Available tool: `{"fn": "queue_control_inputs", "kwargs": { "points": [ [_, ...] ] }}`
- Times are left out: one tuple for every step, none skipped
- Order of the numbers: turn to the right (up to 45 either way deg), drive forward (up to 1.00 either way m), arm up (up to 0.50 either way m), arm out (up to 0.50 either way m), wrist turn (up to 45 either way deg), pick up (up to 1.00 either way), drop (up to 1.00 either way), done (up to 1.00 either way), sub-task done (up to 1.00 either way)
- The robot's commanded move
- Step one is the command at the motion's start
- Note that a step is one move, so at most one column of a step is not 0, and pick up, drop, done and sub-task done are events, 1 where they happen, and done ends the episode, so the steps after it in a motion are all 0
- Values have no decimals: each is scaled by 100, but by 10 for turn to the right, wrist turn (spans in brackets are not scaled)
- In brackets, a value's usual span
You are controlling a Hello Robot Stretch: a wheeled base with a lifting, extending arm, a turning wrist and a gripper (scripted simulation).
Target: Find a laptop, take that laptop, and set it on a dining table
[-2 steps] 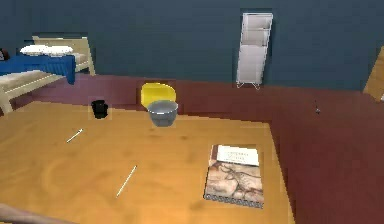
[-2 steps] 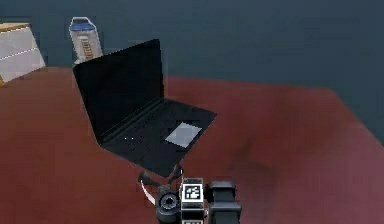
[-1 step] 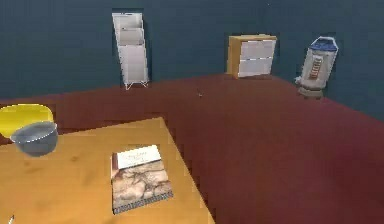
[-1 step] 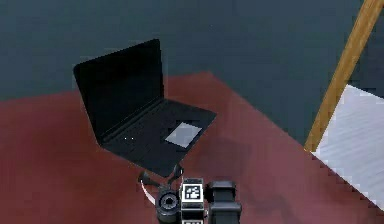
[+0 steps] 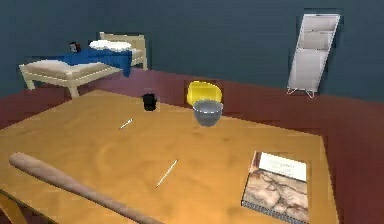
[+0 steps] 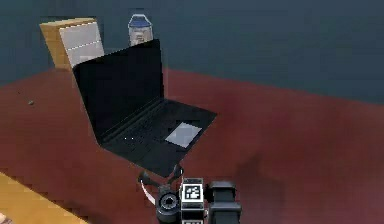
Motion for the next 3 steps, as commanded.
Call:
{"fn": "queue_control_inputs", "kwargs": {
  "points": [
    [-300,0,0,0,0,0,0,0,0],
    [450,0,0,0,0,0,0,0,0],
    [240,0,0,0,0,0,0,0,0]
  ]
}}
